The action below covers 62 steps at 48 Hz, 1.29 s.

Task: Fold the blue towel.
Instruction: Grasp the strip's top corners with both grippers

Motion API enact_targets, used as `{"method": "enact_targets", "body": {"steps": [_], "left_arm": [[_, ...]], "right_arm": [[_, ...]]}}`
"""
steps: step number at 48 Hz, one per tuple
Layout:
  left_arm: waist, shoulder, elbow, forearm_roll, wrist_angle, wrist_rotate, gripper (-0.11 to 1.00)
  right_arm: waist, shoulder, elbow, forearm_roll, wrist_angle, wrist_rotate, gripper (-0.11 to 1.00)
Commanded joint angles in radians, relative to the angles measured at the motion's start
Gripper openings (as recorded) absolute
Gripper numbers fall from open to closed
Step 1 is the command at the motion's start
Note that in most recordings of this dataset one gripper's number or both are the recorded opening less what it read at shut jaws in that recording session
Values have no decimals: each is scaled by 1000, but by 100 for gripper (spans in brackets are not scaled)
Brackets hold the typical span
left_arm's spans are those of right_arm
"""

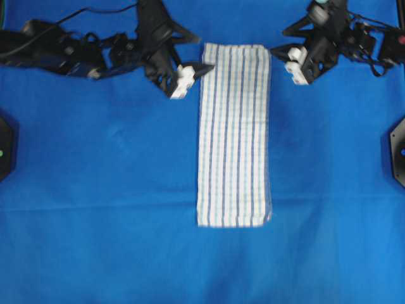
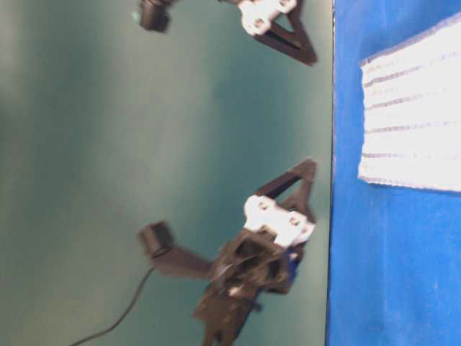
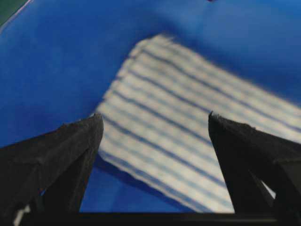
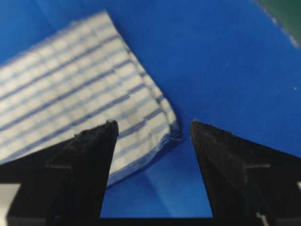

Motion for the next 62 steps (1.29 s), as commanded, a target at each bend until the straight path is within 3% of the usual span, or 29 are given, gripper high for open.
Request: {"method": "enact_targets", "body": {"steps": [1,11,24,28,31,36,40,62], "left_arm": [[18,41,-51,2,-8,2,88],[51,172,-135,3,-5,2,88],[67,224,-184,2,14,0,82],[64,225,-190,2,28,-2,68],[61,227,-189,2,35,0,50],[61,230,-187,2,49,2,18],[61,232,-187,2,58,2,4],[52,212,-195,2,69,0,3]], "right_arm": [[-23,83,-52,-5,-17,-8,65],[-52,207,-94,-5,-64,-12,65],[-52,268,-104,-5,-87,-12,65],[-52,268,-103,-5,-87,-12,63],[-49,268,-101,-5,-87,-12,57],[-34,268,-100,-6,-87,-12,30],[-25,268,-100,-6,-87,-12,9],[-28,256,-97,-5,-83,-11,9]]}}
